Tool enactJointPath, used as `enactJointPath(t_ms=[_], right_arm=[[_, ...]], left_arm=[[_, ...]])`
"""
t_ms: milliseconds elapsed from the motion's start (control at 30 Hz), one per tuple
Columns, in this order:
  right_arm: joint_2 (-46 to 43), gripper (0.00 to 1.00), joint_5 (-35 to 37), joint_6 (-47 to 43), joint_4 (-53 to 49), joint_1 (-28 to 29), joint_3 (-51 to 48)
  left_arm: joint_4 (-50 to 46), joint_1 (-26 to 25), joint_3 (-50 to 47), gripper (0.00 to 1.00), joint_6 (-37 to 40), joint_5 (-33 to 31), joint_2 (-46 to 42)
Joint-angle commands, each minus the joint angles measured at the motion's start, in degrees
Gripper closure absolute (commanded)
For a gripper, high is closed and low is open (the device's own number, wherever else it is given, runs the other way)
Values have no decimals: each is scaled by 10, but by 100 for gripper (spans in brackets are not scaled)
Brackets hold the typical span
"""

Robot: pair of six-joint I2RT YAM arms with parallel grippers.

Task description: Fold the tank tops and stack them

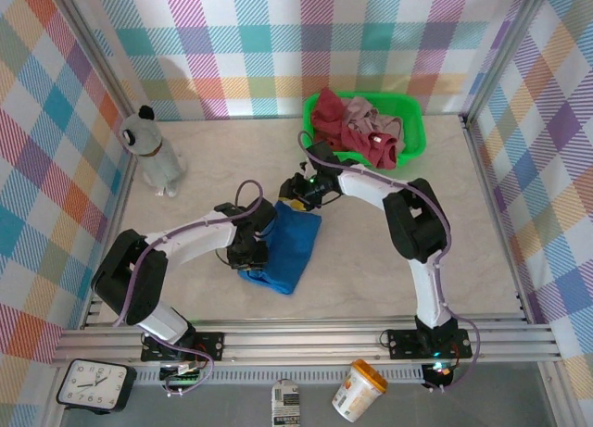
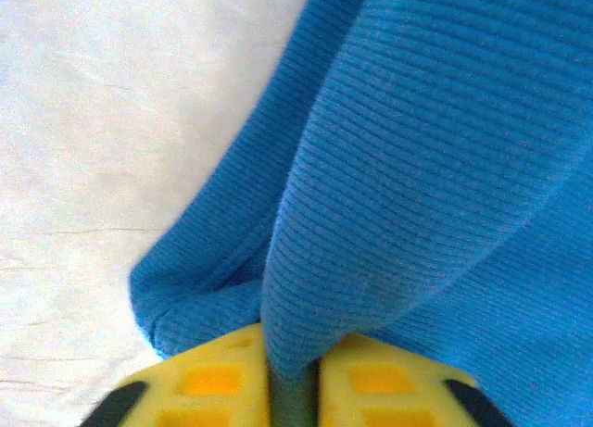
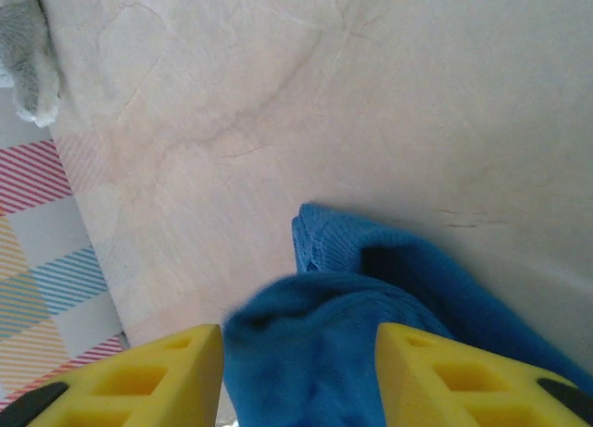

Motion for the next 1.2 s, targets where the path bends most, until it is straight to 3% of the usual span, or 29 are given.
enactJointPath(t_ms=[0, 167, 300, 433, 600, 1167], right_arm=[[-63, 52, 47, -105, -56, -9, -7], [-108, 50, 80, -183, -61, -9, -55], [-117, 50, 84, -258, -68, -9, -80], [-107, 52, 71, -298, -62, -7, -95], [-93, 55, 71, -311, -48, -4, -116], [-96, 73, 78, -317, -20, 28, -214]], left_arm=[[-60, 7, 30, 74, 3, -71, -2], [-93, 11, 49, 60, 7, -91, -3], [-65, 10, 31, 52, 10, -26, -8], [-48, 11, 13, 51, 16, -19, 22], [-48, 17, 12, 64, 23, -51, 47], [-55, 78, 27, 80, 110, -130, 124]])
